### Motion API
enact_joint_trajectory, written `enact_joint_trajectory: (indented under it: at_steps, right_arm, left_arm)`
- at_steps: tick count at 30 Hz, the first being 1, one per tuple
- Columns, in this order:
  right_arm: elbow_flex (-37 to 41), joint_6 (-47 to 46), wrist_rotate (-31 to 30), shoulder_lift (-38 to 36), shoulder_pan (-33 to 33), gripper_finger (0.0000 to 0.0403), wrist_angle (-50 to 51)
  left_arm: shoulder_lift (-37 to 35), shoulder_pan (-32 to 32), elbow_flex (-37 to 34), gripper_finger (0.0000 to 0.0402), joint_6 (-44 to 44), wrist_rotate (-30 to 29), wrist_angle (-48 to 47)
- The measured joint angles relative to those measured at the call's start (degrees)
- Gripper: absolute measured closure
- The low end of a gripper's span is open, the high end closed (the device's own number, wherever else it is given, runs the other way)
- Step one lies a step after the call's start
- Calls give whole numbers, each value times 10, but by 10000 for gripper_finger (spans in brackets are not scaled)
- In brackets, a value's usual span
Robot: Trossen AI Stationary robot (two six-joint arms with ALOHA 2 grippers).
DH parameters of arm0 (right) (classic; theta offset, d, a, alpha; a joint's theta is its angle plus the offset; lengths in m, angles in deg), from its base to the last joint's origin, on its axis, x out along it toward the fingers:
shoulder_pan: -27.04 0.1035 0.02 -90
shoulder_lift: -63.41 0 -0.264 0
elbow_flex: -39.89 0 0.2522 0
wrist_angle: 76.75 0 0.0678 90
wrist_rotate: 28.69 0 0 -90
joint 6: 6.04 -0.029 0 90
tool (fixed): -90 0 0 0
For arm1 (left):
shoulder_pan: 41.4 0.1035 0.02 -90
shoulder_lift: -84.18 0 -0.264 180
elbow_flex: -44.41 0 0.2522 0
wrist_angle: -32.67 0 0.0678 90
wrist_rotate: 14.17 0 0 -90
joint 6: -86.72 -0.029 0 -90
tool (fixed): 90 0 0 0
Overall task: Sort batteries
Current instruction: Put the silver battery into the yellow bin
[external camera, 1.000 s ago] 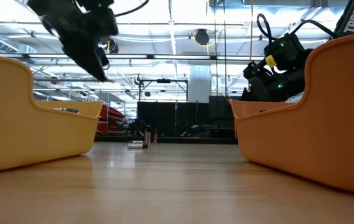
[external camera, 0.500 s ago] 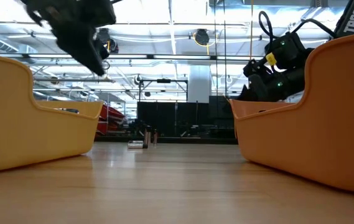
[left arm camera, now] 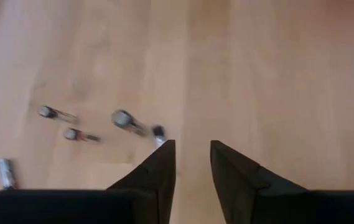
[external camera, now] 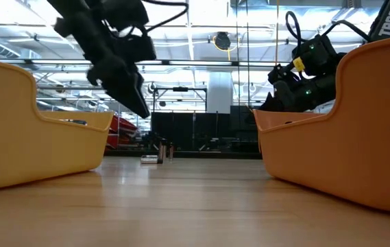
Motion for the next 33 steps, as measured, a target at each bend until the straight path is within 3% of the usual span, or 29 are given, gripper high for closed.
enact_joint_trajectory:
  at_steps: [10,20,33]
  right_arm:
    - [0,4,0,0,0,298,3]
    - [0,4,0,0,0,298,0]
    - [0,4,0,0,0,298,0]
  left_arm:
    - [71,41,0,287,-107,39,70]
    - [105,48,26,219,-143,38,79]
    - [138,121,56,217,-174,99,66]
